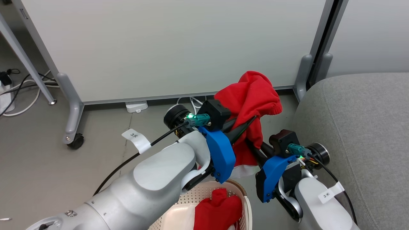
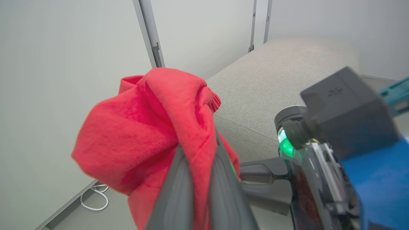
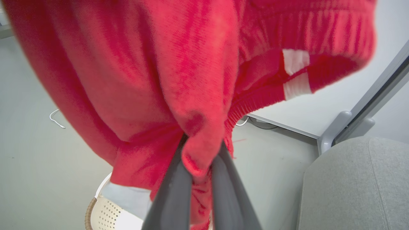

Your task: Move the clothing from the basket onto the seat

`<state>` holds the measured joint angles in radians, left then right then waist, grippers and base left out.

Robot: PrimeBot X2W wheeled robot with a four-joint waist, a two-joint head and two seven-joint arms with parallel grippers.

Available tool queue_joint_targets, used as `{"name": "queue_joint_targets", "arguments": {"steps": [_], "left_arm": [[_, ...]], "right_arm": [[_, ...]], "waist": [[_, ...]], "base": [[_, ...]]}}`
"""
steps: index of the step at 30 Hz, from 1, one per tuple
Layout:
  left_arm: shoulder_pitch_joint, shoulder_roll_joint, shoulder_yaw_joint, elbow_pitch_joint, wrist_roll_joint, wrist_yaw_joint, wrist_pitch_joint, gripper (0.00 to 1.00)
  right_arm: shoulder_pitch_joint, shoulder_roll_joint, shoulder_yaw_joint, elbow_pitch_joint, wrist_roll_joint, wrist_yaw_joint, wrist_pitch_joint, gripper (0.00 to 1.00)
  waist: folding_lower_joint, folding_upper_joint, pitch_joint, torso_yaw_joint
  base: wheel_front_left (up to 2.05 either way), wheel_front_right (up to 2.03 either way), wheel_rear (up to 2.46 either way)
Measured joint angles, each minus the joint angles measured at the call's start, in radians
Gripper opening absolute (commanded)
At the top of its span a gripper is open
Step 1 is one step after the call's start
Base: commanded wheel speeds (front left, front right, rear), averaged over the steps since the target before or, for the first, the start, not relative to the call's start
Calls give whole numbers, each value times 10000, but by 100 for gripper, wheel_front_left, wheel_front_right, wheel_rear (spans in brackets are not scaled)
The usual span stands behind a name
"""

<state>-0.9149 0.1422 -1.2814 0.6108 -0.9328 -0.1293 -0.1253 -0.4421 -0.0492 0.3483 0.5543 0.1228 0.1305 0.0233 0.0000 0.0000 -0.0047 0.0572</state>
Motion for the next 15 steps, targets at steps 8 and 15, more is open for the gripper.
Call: {"name": "queue_joint_targets", "arguments": {"steps": [8,15], "left_arm": [[0,-81,0,330,-190,-2,-138,53],[171,-25,0,393,-412,-2,-869,100]], "right_arm": [[-3,0,-82,38,4,0,-121,0],[6,0,-278,25,4,0,-215,0]], "waist": [[0,0,-21,15],[0,0,-47,0]], "base": [[0,0,0],[0,0,0]]}}
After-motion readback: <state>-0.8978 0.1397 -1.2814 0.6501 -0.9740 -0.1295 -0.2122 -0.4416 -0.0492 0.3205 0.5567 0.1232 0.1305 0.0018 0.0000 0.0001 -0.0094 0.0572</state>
